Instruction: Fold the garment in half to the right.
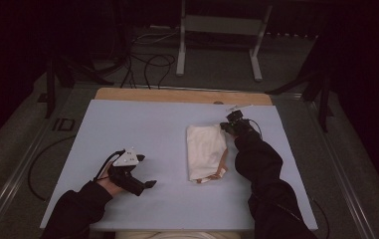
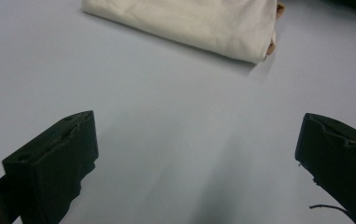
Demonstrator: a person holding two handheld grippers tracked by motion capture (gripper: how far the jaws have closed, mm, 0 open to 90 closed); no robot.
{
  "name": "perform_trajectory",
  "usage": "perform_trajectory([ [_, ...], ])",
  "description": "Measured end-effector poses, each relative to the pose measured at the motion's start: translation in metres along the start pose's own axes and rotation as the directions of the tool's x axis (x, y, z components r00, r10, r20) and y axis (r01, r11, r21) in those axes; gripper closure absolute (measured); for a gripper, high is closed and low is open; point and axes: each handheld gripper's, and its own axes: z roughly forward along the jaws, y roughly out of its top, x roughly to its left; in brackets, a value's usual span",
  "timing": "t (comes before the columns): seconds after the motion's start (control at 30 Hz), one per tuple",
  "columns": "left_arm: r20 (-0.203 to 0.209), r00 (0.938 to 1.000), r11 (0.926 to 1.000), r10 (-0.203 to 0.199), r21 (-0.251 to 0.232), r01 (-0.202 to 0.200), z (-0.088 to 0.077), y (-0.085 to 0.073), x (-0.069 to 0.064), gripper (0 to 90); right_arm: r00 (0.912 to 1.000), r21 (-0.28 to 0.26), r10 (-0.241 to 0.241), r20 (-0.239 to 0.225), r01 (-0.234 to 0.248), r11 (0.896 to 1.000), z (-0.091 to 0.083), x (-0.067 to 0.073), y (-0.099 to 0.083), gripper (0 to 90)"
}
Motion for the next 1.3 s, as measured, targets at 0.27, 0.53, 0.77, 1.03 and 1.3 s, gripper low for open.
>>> perform_trajectory([
  [0.27,-0.022,0.9997,1.0000,-0.006,0.003,0.006,-0.005,-0.006,0.002,0.1,0.9999,0.029,0.010,0.011,-0.010,1.000,0.005,-0.003,-0.007,89.3],
  [0.53,-0.042,0.9989,0.9998,-0.022,-0.003,0.022,-0.014,-0.012,0.007,0.1,0.9998,0.038,0.018,0.003,-0.018,0.999,0.007,-0.005,-0.010,89.1],
  [0.77,-0.044,0.9984,0.9994,-0.035,-0.006,0.035,-0.020,-0.016,0.009,0.1,0.9994,0.022,0.027,-0.020,-0.027,0.999,0.001,-0.003,-0.007,78.8],
  [1.03,-0.046,0.9980,0.9991,-0.042,-0.008,0.042,-0.024,-0.020,0.011,0.1,0.9973,-0.026,0.036,-0.065,-0.038,0.999,-0.014,0.001,0.006,42.6],
  [1.3,-0.047,0.9978,0.9989,-0.047,0.001,0.047,-0.027,-0.023,0.011,0.1,0.9898,-0.051,-0.011,-0.142,0.004,0.999,-0.022,0.020,0.020,15.4],
])
